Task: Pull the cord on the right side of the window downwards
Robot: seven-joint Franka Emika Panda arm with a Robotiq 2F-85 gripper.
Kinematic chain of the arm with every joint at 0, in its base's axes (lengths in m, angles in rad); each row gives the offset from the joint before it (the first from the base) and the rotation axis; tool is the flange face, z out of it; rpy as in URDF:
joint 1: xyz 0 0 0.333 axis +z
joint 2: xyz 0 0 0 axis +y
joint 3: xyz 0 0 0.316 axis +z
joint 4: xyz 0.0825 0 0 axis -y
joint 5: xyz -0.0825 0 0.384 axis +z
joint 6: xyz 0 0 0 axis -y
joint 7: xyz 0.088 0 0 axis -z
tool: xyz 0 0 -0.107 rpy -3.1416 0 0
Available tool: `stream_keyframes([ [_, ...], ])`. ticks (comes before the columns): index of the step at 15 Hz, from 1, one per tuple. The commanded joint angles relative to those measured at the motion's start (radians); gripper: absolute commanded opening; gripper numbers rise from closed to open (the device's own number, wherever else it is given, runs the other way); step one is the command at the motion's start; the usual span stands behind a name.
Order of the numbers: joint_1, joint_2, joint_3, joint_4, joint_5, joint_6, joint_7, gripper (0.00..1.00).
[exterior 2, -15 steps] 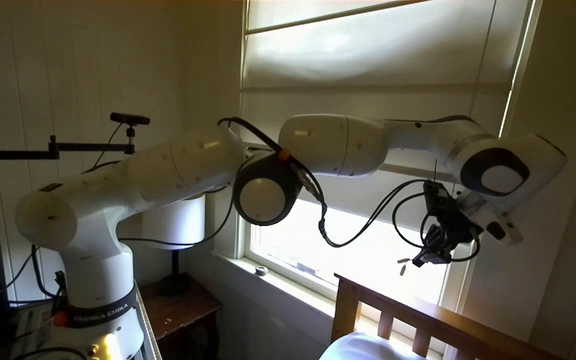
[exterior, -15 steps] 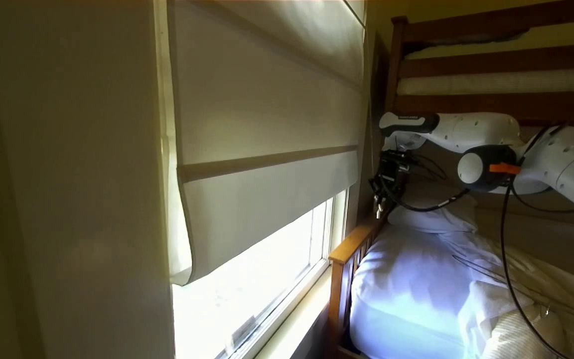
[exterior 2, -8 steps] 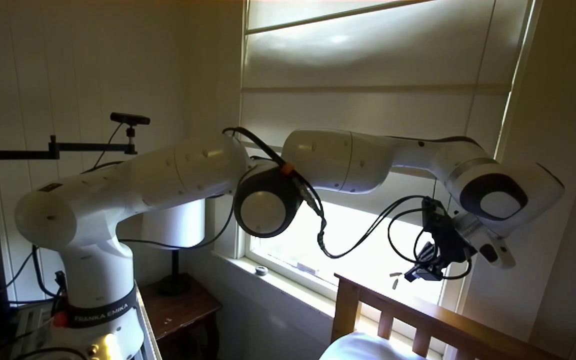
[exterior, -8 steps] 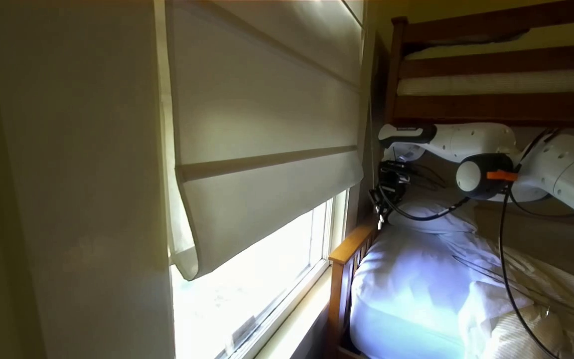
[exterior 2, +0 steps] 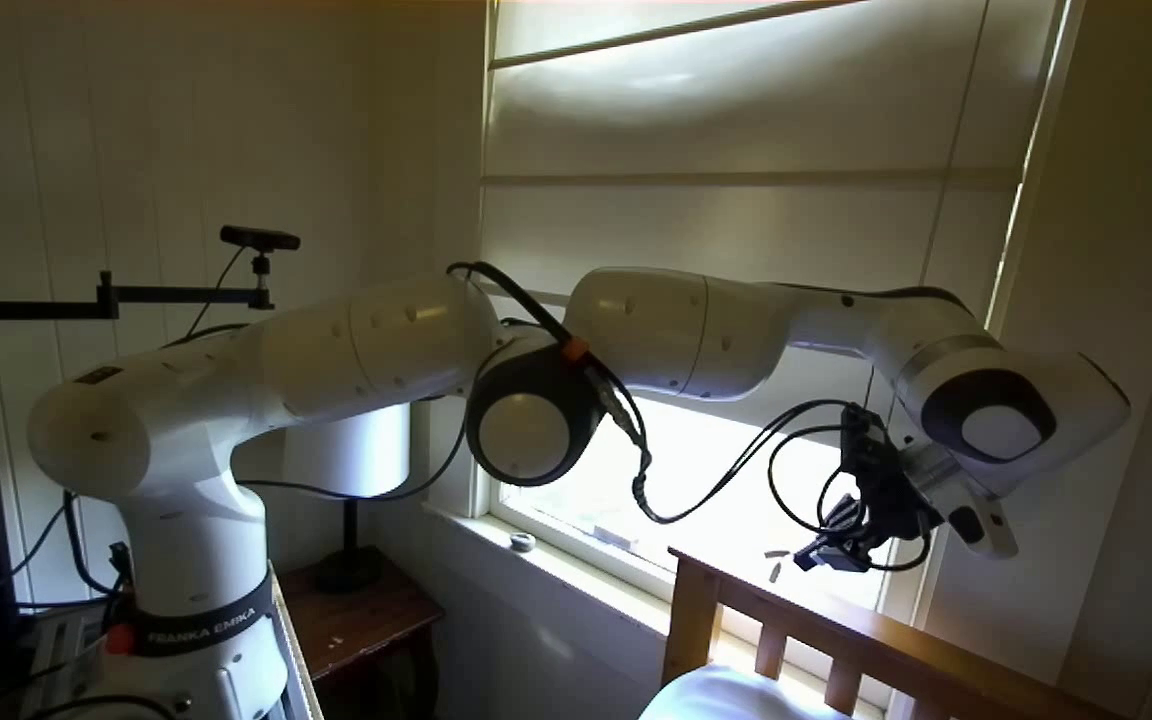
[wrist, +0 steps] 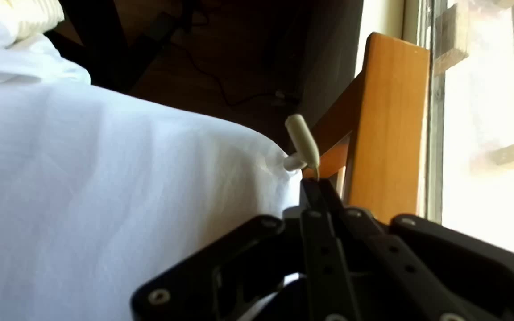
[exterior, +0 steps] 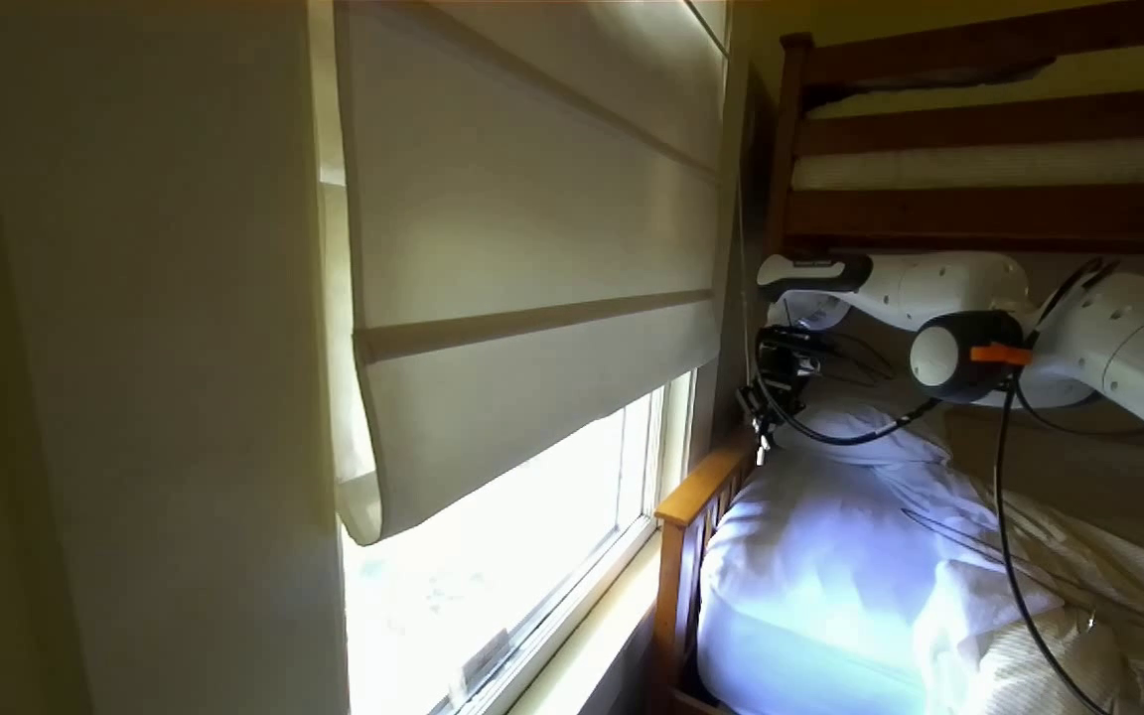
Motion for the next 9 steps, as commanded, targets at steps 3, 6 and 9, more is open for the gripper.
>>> stream_keyframes([
  [3,-0.048,0.166,-0.011,0.037,0.036,-0.011,0.136,0.00],
  [6,-0.073,0.213,-0.021,0.031,0.037,0.069,0.217,0.00],
  [9,-0.092,0.265,-0.023,0.039,0.032,0.173,0.292,0.00],
])
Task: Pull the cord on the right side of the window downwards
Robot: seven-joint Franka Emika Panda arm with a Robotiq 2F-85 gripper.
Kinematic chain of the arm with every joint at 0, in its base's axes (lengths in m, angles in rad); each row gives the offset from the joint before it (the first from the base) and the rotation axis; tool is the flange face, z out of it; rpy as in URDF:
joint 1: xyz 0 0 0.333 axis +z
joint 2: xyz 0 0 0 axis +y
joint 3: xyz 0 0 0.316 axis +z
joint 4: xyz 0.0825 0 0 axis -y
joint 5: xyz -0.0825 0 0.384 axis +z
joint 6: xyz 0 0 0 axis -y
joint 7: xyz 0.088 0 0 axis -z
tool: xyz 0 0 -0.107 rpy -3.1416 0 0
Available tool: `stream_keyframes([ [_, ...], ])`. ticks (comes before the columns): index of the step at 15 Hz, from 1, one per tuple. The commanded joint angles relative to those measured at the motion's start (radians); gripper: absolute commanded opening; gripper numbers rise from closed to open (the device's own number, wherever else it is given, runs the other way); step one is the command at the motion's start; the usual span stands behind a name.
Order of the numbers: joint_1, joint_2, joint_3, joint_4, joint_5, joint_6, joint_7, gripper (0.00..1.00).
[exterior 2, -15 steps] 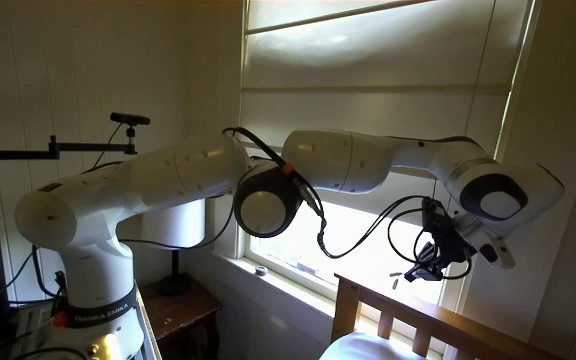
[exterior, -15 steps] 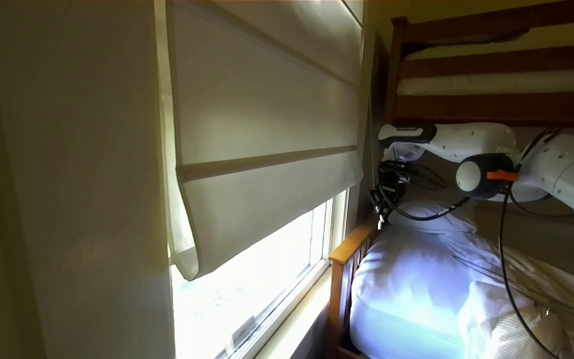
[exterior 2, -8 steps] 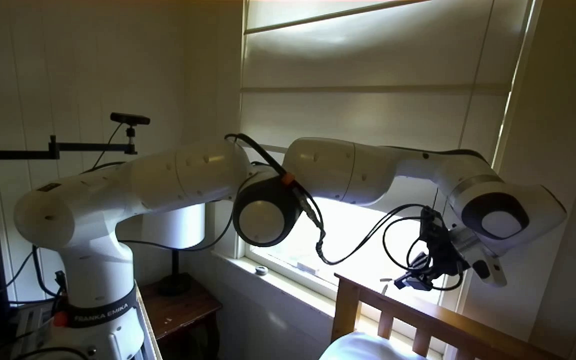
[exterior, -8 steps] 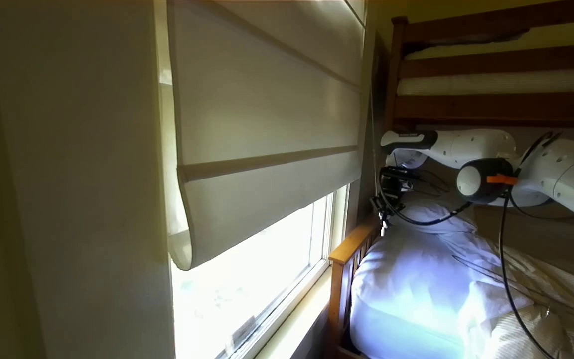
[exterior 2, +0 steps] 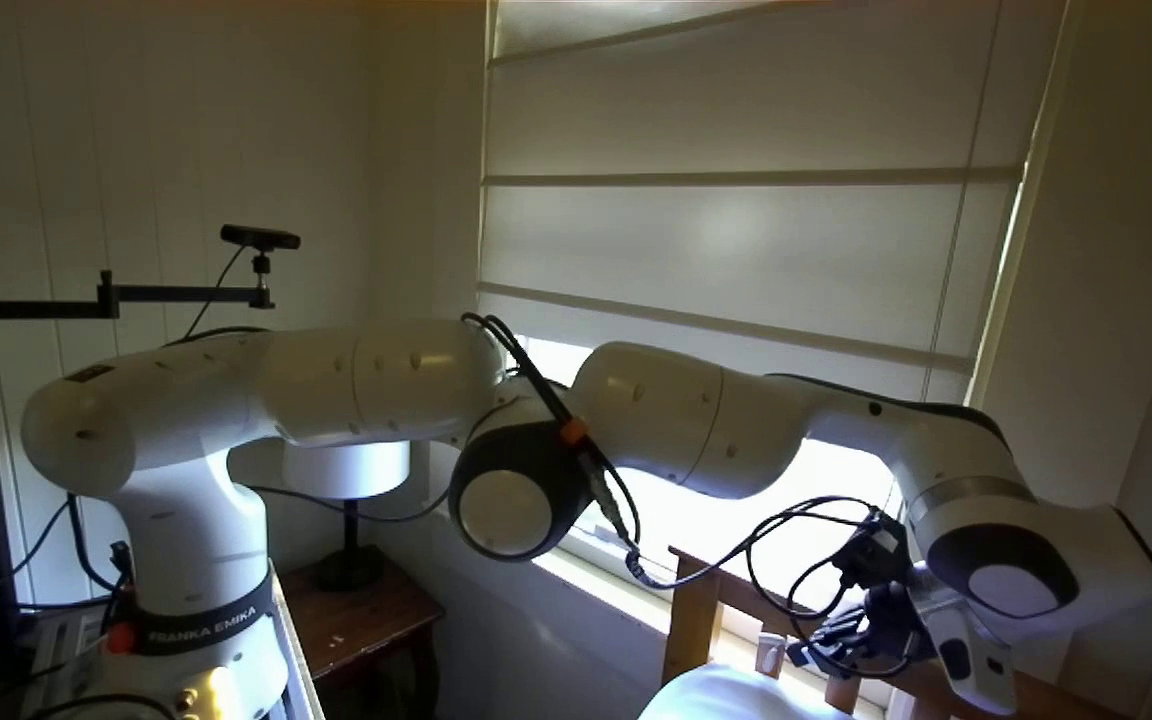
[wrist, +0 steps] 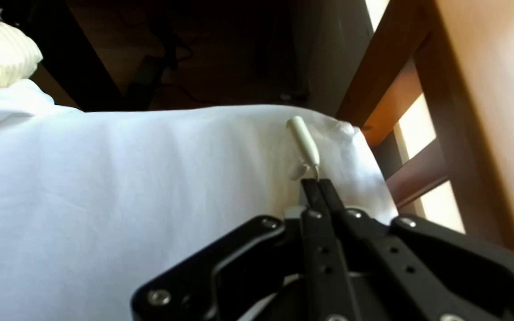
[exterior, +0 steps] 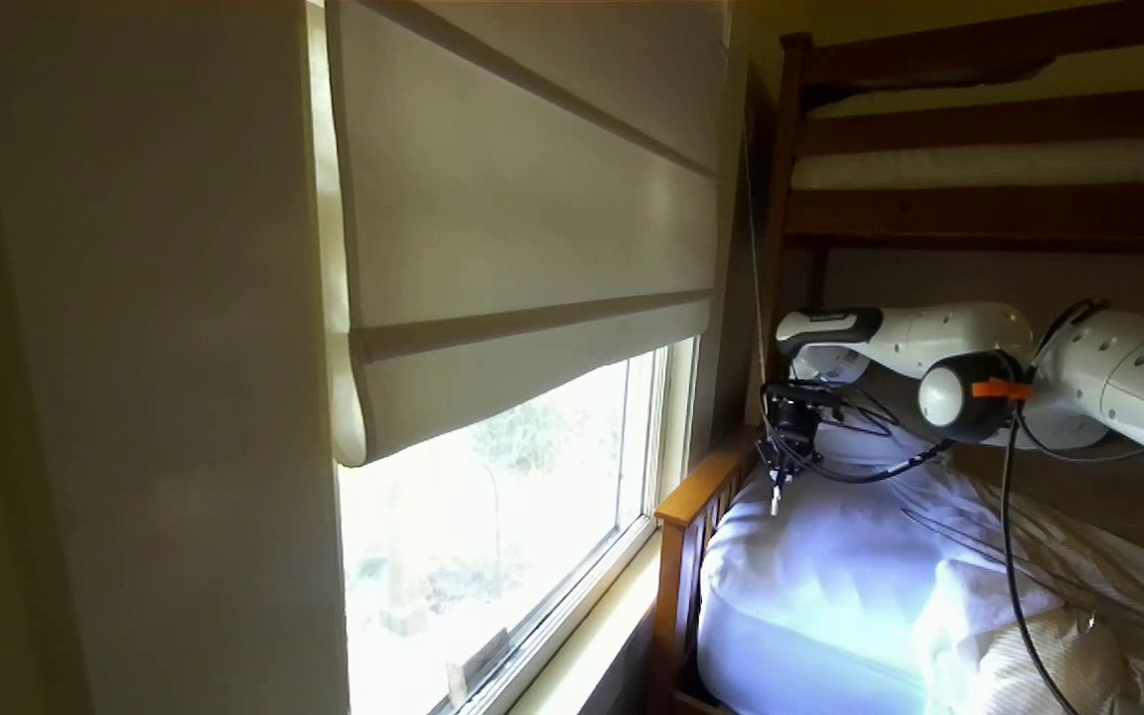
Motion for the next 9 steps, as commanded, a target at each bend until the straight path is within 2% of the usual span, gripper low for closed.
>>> stream_keyframes([
  [1,-0.020,0.129,-0.021,0.036,-0.004,0.138,0.110,0.00],
  [7,-0.055,0.212,-0.016,0.024,-0.006,0.322,0.264,0.00],
  [8,-0.061,0.220,-0.012,0.020,-0.004,0.329,0.292,0.27],
  [9,-0.065,0.134,-0.007,-0.121,0.004,0.360,0.306,0.28],
])
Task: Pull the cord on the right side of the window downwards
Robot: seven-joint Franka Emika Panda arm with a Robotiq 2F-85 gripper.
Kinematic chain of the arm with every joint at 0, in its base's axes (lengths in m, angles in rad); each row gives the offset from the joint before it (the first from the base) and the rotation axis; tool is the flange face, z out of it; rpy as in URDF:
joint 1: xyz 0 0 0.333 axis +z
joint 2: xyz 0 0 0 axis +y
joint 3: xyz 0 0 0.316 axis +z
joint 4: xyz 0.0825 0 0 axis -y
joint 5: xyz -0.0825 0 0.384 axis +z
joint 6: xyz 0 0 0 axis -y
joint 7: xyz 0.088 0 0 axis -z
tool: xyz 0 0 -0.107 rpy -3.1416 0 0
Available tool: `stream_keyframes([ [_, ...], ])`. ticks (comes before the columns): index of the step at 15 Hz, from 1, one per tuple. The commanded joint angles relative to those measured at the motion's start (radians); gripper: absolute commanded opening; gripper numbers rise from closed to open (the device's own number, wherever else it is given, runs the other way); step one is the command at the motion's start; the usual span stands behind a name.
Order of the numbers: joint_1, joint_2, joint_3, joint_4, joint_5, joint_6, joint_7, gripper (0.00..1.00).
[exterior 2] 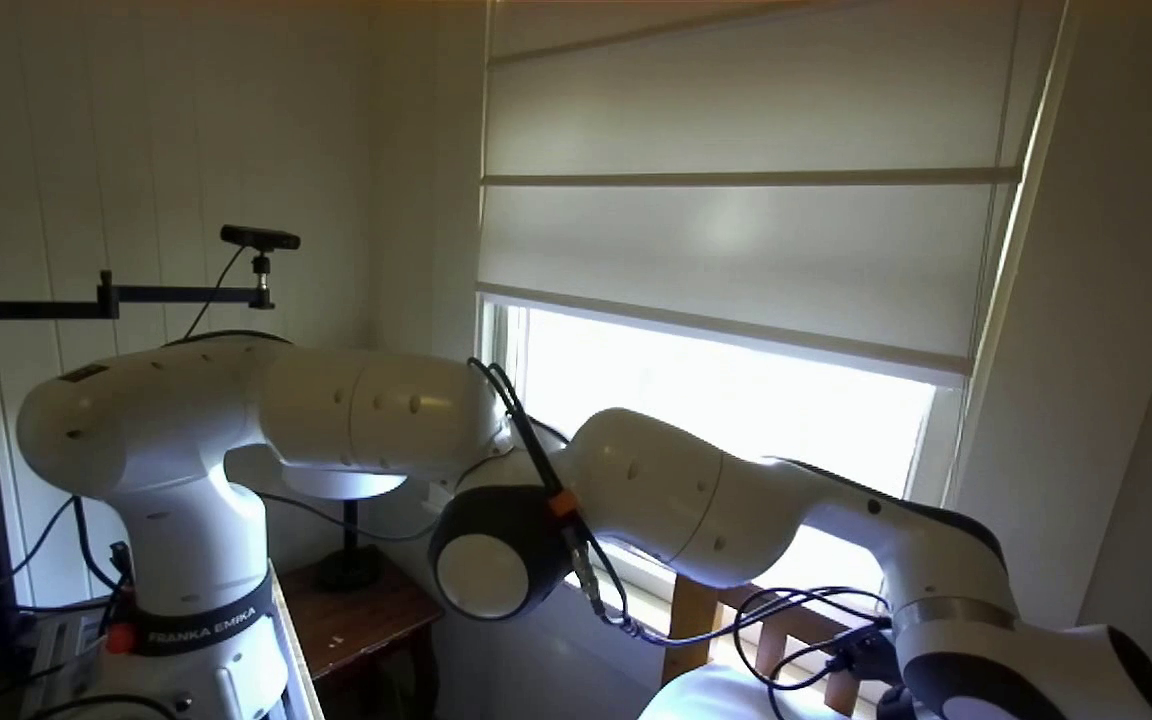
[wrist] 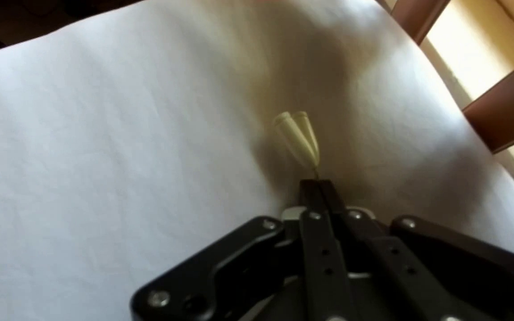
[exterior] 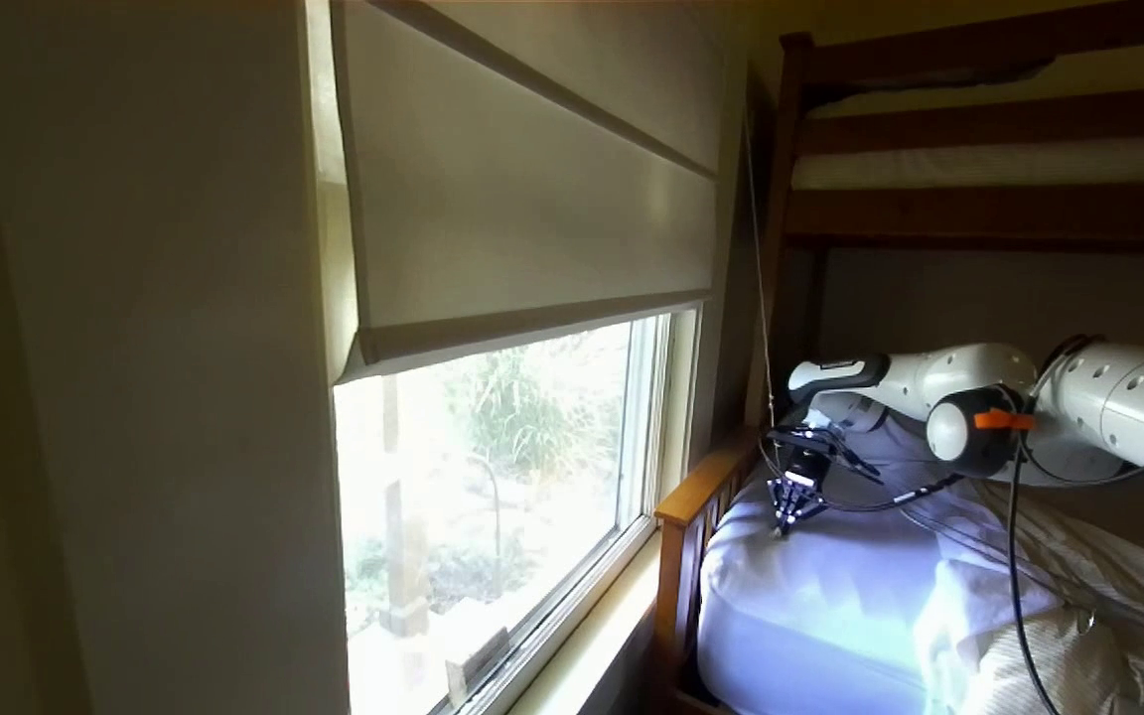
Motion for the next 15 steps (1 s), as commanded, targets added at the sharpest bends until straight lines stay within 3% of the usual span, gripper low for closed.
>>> stream_keyframes([
  [1,-0.020,0.004,-0.004,-0.110,0.011,0.063,0.123,0.32],
  [7,-0.085,0.014,0.044,-0.007,0.078,-0.057,0.307,0.73],
  [11,-0.111,-0.018,0.075,0.062,0.036,-0.274,0.118,0.99],
  [12,-0.114,-0.084,0.070,-0.015,0.021,-0.284,0.062,1.00],
  [15,-0.089,-0.153,0.047,-0.007,-0.021,-0.403,-0.036,1.00],
])
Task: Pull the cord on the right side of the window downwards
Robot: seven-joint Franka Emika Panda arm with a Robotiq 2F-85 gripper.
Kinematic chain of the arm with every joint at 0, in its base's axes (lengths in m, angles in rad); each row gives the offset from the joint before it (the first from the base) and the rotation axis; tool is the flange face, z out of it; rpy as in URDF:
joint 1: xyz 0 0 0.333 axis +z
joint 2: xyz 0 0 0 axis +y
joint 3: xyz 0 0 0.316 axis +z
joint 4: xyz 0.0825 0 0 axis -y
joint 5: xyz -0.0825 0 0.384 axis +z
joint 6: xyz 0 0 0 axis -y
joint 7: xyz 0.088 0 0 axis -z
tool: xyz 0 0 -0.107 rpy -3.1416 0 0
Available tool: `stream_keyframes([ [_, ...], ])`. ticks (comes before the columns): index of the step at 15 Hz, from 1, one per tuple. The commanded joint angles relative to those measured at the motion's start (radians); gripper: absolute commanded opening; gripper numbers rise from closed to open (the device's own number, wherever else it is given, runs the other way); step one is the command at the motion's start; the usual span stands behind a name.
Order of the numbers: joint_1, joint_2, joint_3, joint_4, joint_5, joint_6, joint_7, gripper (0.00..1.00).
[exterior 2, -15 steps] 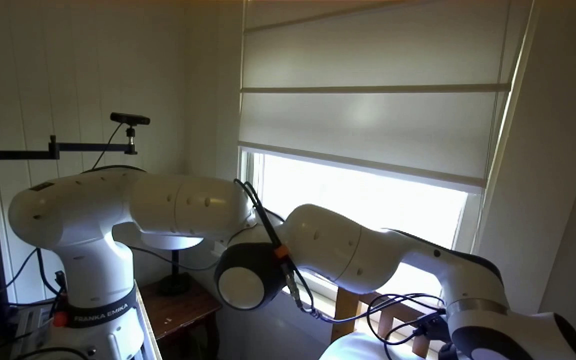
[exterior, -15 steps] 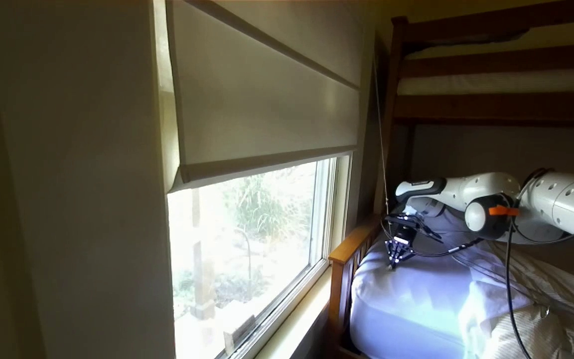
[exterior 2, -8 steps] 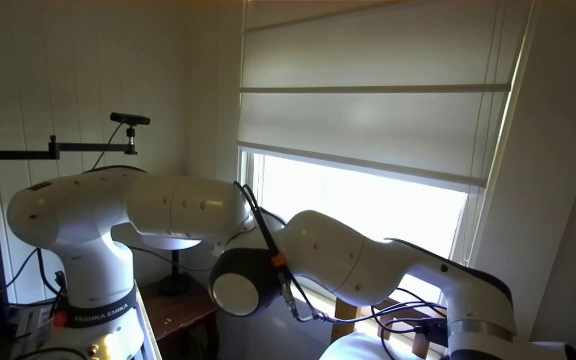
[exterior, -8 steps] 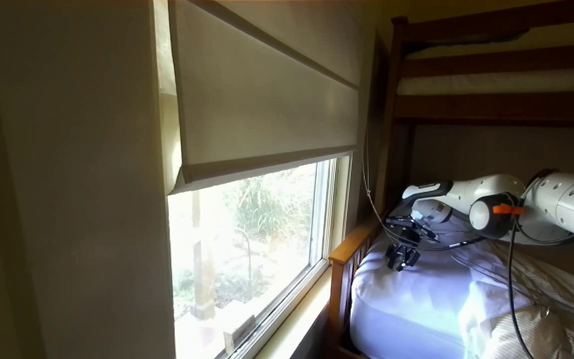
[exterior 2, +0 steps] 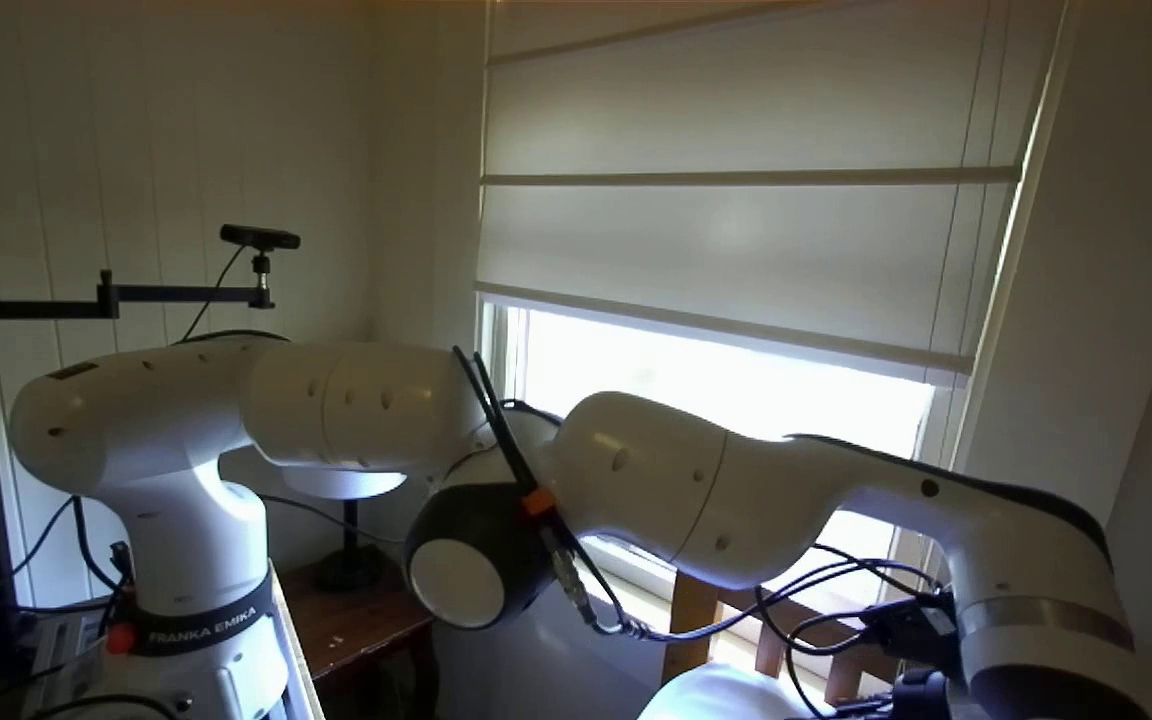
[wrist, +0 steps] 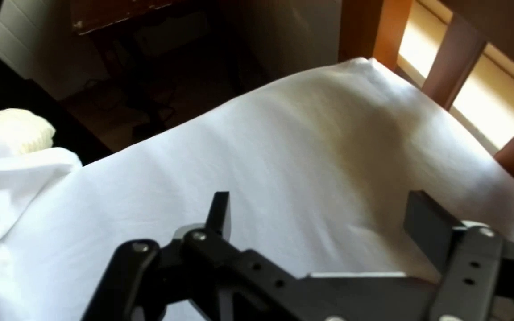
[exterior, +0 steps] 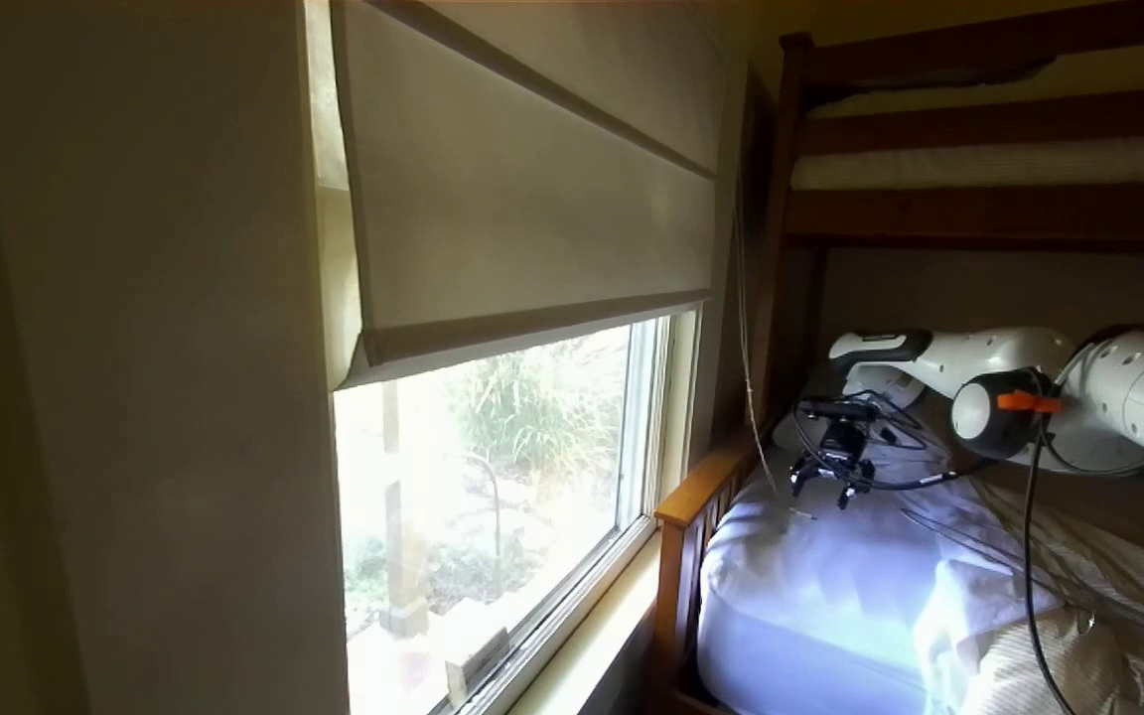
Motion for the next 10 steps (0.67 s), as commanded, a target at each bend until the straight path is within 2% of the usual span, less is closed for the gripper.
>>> stream_keyframes([
  [1,0.045,-0.113,-0.019,-0.037,-0.063,-0.129,-0.109,1.00],
  [6,0.168,-0.212,-0.061,-0.034,-0.139,-0.252,-0.196,1.00],
  [10,0.279,-0.250,-0.130,-0.018,-0.238,-0.260,-0.312,1.00],
])
